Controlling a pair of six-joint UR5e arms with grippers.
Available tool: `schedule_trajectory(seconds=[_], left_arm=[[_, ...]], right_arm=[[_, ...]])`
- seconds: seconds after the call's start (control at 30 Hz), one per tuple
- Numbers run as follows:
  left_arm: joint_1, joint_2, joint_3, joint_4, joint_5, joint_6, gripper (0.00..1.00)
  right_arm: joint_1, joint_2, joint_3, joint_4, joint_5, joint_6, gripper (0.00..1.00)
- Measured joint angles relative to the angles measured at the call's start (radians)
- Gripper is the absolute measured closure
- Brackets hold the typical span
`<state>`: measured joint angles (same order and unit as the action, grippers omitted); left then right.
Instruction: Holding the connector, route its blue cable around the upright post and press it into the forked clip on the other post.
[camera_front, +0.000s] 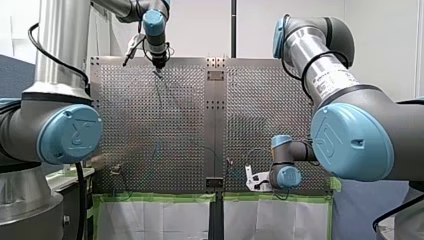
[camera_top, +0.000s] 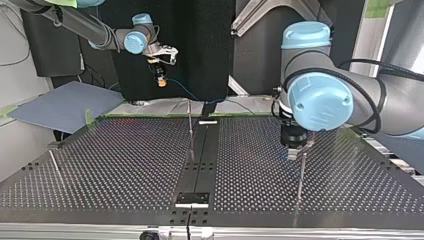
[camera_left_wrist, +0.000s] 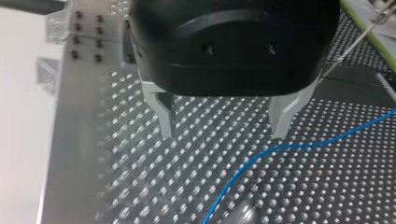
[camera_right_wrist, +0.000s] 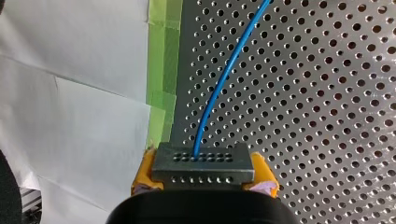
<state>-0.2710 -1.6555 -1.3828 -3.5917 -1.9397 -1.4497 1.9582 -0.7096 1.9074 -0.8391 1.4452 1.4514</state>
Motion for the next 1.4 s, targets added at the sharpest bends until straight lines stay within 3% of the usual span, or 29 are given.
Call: schedule_trajectory(seconds=[0.23, 0.43, 0.67, 1.03, 1.4], left_arm=[[-0.064, 0.0, -0.066, 0.066, -0.062, 0.066, 0.0], [-0.083, -0.002, -0.116, 0.127, -0.075, 0.127, 0.0], [-0.075, -0.014, -0.124, 0.186, -0.083, 0.186, 0.0], [-0.061, -0.096, -0.124, 0.279, -0.135, 0.279, 0.0], [-0.049, -0.106, -0.124, 0.365, -0.182, 0.364, 0.0]], right_arm=[[0.0, 0.0, 0.0, 0.0, 0.0, 0.0, 1.0], [0.0, 0.0, 0.0, 0.0, 0.0, 0.0, 1.0], [0.0, 0.0, 0.0, 0.0, 0.0, 0.0, 1.0], [0.0, 0.0, 0.0, 0.002, 0.0, 0.0, 1.0], [0.0, 0.0, 0.0, 0.001, 0.0, 0.0, 1.0]])
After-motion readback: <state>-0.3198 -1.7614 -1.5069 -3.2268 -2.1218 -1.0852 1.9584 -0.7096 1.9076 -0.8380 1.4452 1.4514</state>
